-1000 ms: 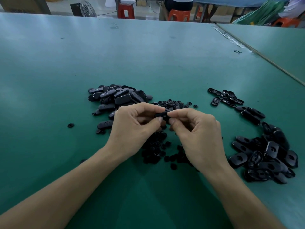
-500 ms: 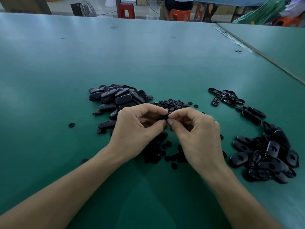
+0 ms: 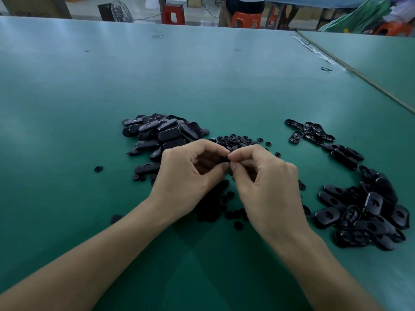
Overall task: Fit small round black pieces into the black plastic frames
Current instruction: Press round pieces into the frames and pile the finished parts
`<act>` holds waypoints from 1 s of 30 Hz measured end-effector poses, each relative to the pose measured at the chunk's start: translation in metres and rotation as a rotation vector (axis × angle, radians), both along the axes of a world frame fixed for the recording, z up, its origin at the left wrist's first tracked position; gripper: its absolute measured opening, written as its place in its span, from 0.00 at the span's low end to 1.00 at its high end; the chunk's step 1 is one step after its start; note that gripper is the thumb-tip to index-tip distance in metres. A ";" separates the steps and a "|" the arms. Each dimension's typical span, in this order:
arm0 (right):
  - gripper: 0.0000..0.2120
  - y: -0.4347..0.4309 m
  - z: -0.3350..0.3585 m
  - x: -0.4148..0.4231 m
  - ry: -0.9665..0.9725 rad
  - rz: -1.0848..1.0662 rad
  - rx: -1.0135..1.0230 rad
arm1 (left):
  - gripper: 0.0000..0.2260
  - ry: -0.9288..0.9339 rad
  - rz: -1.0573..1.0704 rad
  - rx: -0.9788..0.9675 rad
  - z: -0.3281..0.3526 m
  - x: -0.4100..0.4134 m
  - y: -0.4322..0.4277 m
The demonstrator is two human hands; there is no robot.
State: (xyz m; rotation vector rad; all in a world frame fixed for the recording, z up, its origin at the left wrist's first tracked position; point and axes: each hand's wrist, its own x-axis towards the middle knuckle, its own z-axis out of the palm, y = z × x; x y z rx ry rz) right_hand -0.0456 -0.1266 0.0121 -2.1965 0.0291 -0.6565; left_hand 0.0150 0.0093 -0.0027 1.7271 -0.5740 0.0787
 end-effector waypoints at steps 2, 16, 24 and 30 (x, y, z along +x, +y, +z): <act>0.08 0.002 0.001 -0.001 -0.028 0.018 -0.016 | 0.08 -0.047 0.037 0.025 -0.001 -0.001 0.000; 0.10 -0.011 0.003 0.004 -0.072 0.010 0.110 | 0.12 0.069 -0.028 -0.118 0.001 0.003 -0.002; 0.14 -0.021 0.002 0.006 0.059 0.148 0.235 | 0.13 0.121 -0.115 -0.169 0.003 0.002 -0.001; 0.10 -0.025 0.001 0.007 0.101 0.155 0.299 | 0.08 0.169 -0.113 -0.202 0.003 0.002 -0.001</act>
